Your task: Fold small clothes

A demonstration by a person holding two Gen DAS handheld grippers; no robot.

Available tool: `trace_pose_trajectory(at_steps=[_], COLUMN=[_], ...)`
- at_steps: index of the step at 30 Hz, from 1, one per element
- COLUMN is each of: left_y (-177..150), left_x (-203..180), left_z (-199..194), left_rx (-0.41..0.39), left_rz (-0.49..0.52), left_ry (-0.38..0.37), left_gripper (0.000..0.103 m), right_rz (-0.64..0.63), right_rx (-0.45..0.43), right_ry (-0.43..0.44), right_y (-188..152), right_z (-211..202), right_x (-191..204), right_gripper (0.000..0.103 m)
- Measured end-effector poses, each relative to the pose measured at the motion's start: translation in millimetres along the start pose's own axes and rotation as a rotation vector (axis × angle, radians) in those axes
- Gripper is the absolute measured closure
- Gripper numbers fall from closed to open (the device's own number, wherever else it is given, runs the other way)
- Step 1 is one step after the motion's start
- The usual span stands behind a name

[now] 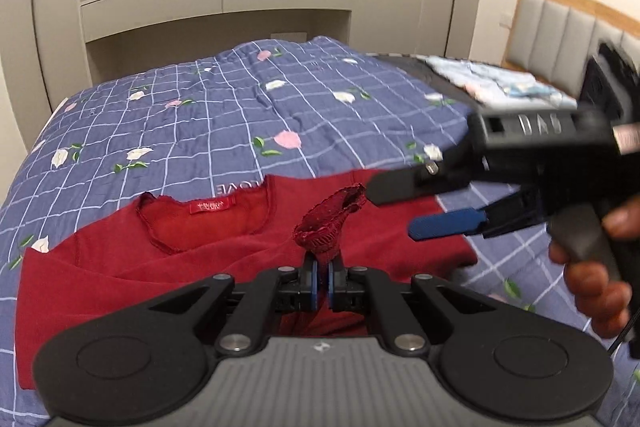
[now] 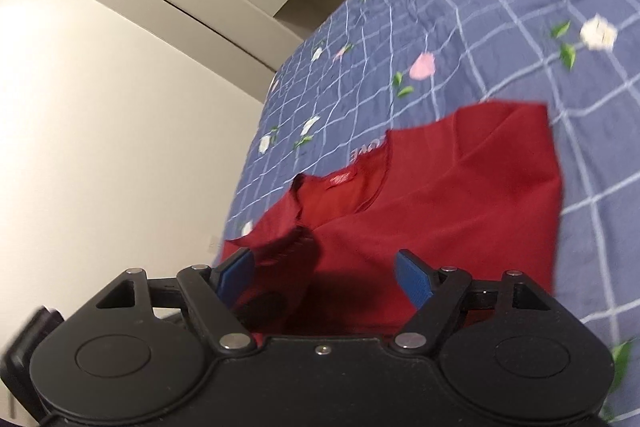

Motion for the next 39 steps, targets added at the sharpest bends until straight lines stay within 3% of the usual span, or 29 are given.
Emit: trace_pose_trajectory(at_steps=[5, 9, 10, 11, 14, 17, 19, 21, 24, 26, 33, 36, 38, 39], left_y=[-9, -15, -16, -18, -21, -25, -29, -33, -42, -51, -41, -18, -8, -2], left_x=[-8, -15, -16, -16, -13, -4, 4, 13, 33, 55, 161, 195, 209, 215], left_z=[-2, -3, -2, -2, -1, -1, -3, -6, -14, -17, 3, 24, 41, 51], left_rx=[-0.01, -0.02, -0.018, -0.014, 0.009, 0.031, 0.043, 0.064, 0.08, 0.1, 0.133, 0.111, 0.105, 0.11], left_rz=[0.064, 0.11, 0.117, 0.118, 0.105, 0.072, 0.047, 0.027, 0.002, -0.01, -0.043, -0.011, 0.021, 0.055], left_ry=[0.012, 0.015, 0.014, 0.011, -0.012, -0.017, -0.028, -0.025, -0.016, 0.03, 0.189, 0.19, 0.154, 0.126], left_gripper=[0.099, 0.099, 0.099, 0.099, 0.096, 0.09, 0.08, 0.062, 0.052, 0.046, 0.042, 0.033, 0.032, 0.031], right_rz=[0.065, 0.087, 0.087, 0.083, 0.069, 0.06, 0.044, 0.02, -0.016, -0.062, -0.162, -0.175, -0.162, -0.157], right_rx=[0.042, 0.061, 0.066, 0.071, 0.092, 0.099, 0.104, 0.107, 0.102, 0.103, 0.126, 0.129, 0.126, 0.127], right_ry=[0.045, 0.012, -0.002, -0.02, -0.083, -0.103, -0.113, -0.134, -0.171, -0.199, -0.252, -0.248, -0.237, -0.233], right_y=[-1, 2, 2, 2, 2, -2, -4, -4, -3, -2, -7, -13, -16, -18], right_z=[16, 27, 29, 30, 35, 36, 38, 40, 38, 35, 32, 33, 32, 32], right_x=[4, 6, 6, 7, 4, 2, 3, 4, 4, 5, 2, 0, -2, -3], right_gripper=[0.022, 0.024, 0.032, 0.05, 0.084, 0.096, 0.097, 0.098, 0.098, 0.098, 0.098, 0.091, 0.077, 0.076])
Point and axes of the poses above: each gripper's, at about its wrist camera, not at the fingertips, and z roughly the way its jaws point, x to its left, y to its top, the point moved 3 cm from there along z, roughly the way its jaws point, and after that the axes turned 15 degrees about y, right-handed, at the moved point
